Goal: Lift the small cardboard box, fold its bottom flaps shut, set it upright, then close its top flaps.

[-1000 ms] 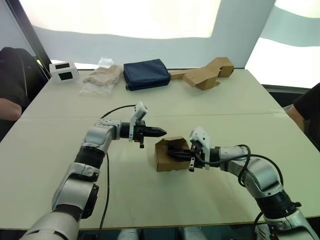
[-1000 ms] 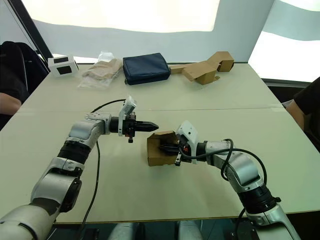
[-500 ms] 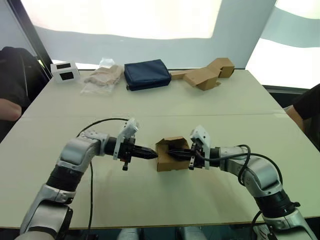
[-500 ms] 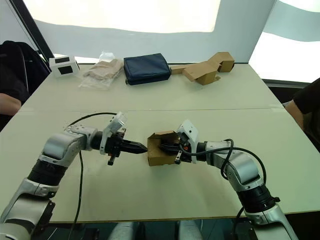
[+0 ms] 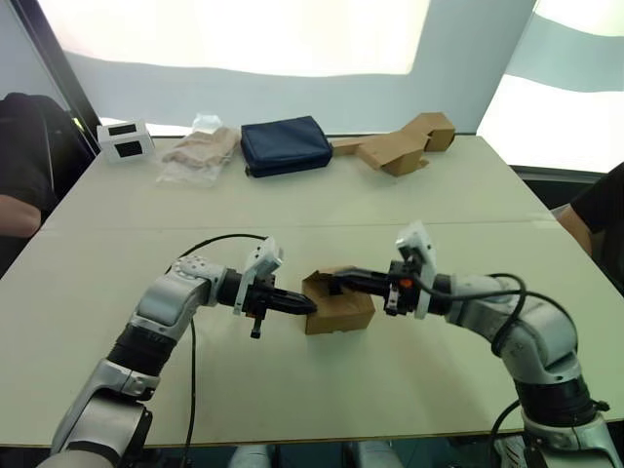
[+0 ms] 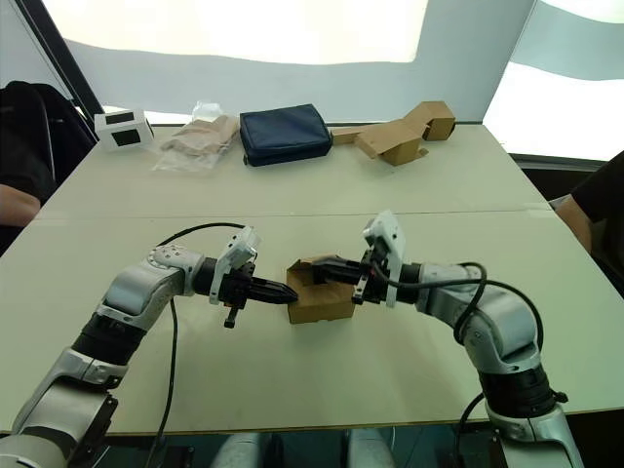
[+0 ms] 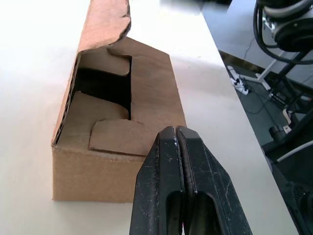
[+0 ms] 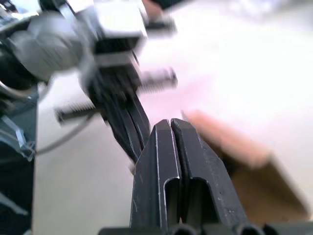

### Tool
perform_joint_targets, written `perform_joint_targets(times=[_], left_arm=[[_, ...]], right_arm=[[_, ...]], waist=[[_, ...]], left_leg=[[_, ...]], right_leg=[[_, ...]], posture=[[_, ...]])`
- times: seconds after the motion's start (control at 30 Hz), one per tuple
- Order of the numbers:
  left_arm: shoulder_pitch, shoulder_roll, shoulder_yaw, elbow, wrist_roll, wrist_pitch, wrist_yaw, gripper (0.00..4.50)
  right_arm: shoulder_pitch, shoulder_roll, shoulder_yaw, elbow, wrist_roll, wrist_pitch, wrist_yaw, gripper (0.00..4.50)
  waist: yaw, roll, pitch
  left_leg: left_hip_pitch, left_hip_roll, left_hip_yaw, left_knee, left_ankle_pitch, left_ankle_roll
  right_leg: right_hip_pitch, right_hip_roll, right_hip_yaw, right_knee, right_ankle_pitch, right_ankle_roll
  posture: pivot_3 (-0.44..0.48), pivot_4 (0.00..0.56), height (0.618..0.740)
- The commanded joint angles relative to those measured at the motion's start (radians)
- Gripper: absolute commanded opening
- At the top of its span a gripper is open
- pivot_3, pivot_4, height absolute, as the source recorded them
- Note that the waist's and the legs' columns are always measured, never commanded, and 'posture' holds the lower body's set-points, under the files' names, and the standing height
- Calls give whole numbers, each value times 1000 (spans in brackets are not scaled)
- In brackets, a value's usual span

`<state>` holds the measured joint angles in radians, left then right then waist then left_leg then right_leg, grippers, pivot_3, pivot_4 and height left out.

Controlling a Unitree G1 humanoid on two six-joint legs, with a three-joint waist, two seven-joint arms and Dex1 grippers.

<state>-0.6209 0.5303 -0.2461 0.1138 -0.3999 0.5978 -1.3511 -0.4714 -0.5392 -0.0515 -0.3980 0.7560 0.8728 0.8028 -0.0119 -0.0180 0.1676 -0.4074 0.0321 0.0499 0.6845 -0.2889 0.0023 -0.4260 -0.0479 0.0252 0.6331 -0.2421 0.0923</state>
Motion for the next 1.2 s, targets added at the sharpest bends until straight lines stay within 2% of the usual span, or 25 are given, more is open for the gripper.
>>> perform_joint_targets(times=[0.03, 0.3, 0.43, 0.67, 0.87, 1.07, 1.2], left_arm=[[-2, -2, -29, 14, 25, -7, 2, 24], [-8, -10, -30, 21, 25, -10, 13, 24], [-5, -17, -27, 25, 29, -13, 26, 24], [-3, -22, -24, 19, 23, -10, 33, 24], [-51, -9, 12, 57, -14, 24, 3, 24], [-184, -92, 80, 209, -54, 70, 58, 24], [-227, -143, 59, 304, -5, 15, 60, 24]], right_arm=[[-107, 4, -9, 60, 4, -15, -5, 0], [-230, 24, 174, 378, -237, -190, 58, 0], [-182, 2, 229, 343, -254, -182, 122, 0], [-89, -18, 284, 334, -346, -210, 117, 0], [-61, -13, 270, 313, -362, -206, 99, 0], [-37, -14, 242, 232, -336, -170, 85, 0], [-26, -11, 226, 186, -326, -142, 68, 0]], waist=[[0, 0, 0], [1, 0, 0], [2, 0, 0], [1, 1, 0], [1, 1, -1], [3, 0, -1], [1, 0, 0]], left_leg=[[0, 0, 0, 0, 0, 0], [0, 0, 2, 0, 0, 0], [-1, 0, 1, 0, 0, 0], [0, 0, 1, 0, 0, 0], [0, 0, 1, 0, 0, 0], [0, 0, 0, 0, 0, 0], [-1, -1, 0, 0, 0, 0]], right_leg=[[0, 0, 0, 0, 0, 0], [0, 0, 0, 0, 0, 1], [0, 0, 0, -1, 2, 3], [0, 0, 0, 0, 2, 3], [1, 0, 0, 0, 1, 3], [1, 1, 0, 0, 1, 3], [0, 1, -1, -1, 2, 3]], posture=[[0, 150, 740], [0, 150, 740], [0, 150, 740], [0, 150, 740], [0, 150, 740], [0, 150, 740], [0, 150, 740]])
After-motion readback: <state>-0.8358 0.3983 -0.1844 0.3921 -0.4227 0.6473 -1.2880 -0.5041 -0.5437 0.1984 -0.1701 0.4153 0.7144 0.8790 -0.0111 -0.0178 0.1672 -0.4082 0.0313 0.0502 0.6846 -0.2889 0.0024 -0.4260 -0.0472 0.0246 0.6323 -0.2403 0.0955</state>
